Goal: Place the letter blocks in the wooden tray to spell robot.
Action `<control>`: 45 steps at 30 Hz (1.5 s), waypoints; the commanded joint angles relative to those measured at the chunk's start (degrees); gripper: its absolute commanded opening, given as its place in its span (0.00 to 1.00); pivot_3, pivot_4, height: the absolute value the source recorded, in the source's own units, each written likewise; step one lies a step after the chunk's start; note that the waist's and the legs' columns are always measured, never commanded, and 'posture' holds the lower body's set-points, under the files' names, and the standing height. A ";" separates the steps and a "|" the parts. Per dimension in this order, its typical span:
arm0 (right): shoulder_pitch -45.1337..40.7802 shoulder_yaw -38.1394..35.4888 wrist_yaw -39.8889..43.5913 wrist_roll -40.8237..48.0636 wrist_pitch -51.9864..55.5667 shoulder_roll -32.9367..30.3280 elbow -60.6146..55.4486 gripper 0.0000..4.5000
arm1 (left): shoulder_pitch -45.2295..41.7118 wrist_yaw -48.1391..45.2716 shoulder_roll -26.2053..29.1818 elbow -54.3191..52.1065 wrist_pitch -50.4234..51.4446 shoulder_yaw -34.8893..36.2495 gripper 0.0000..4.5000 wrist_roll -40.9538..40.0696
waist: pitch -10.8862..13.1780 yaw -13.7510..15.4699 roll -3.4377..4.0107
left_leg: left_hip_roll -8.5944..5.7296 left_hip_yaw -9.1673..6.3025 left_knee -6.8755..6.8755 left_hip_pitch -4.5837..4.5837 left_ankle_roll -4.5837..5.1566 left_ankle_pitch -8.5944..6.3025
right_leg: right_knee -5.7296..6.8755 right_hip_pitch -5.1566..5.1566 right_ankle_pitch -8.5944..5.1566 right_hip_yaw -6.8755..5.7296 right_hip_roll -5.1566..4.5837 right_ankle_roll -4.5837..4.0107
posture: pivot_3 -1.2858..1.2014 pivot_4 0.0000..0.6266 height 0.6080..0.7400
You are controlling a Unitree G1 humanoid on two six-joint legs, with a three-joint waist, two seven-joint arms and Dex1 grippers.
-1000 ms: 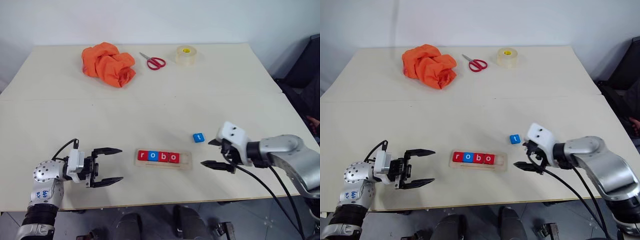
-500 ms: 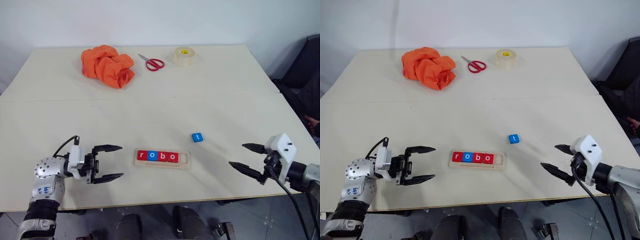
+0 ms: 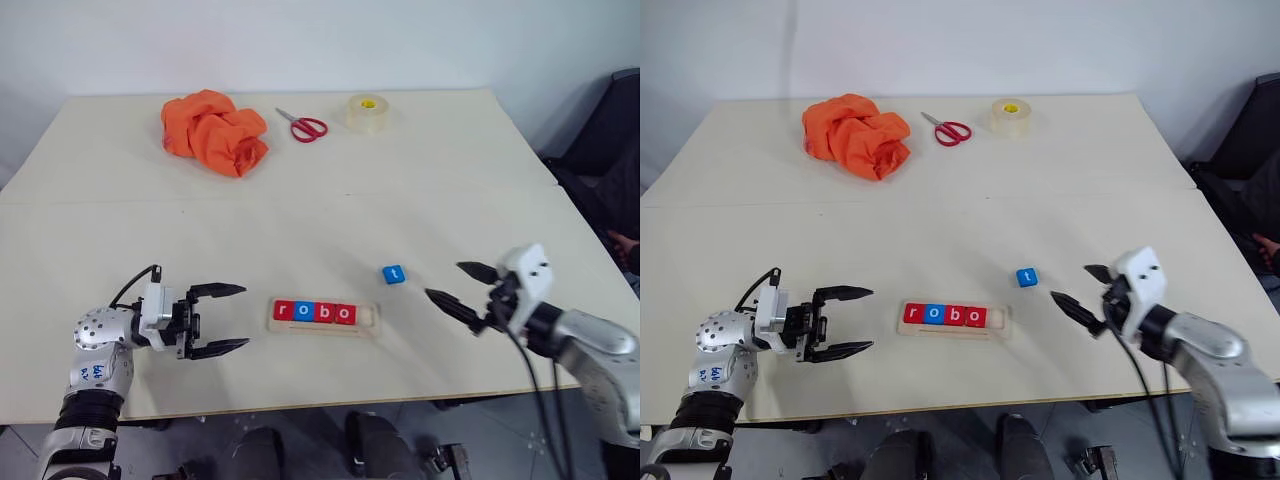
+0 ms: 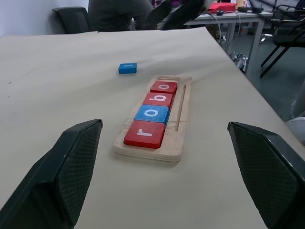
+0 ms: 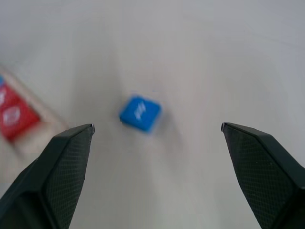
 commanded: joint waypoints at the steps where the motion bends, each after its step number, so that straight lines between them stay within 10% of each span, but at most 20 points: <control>1: -2.23 2.37 -5.18 -2.02 0.20 2.61 0.36 0.99 | 1.44 -3.11 0.49 -2.88 0.31 0.58 1.00 -0.45 | 0.00 0.19 0.00 | -0.02 0.00 0.00 -0.05 0.01 -0.01 | -0.01 -0.03 0.00 0.00 -0.02 0.00 | 0.52 0.24 1.00; 16: -7.68 10.92 -17.06 -10.03 1.73 11.49 8.59 0.99 | 7.23 -0.79 1.07 -9.41 2.10 2.60 1.00 -0.67 | -0.01 -0.03 -0.01 | -0.02 0.03 0.00 -0.06 0.06 -0.04 | -0.02 -0.05 0.00 0.00 -0.03 0.00 | 0.52 0.24 1.00; 26: -6.98 10.40 -19.42 -10.12 1.96 13.03 5.91 0.33 | 7.00 -0.61 0.77 -9.64 2.69 2.46 1.00 -0.36 | -0.01 -0.04 -0.01 | -0.01 0.02 0.00 -0.06 0.06 -0.04 | -0.01 -0.05 0.00 -0.01 -0.03 0.00 | 0.52 0.24 1.00; 45: 3.80 2.25 -34.54 -5.83 30.03 21.08 -25.72 0.33 | 1.25 -4.39 -0.74 -3.82 2.85 -0.84 1.00 0.13 | -0.01 -0.11 -0.01 | 0.00 -0.04 -0.05 -0.09 0.06 -0.04 | -0.05 -0.07 -0.02 -0.04 -0.03 -0.04 | 0.52 0.24 1.00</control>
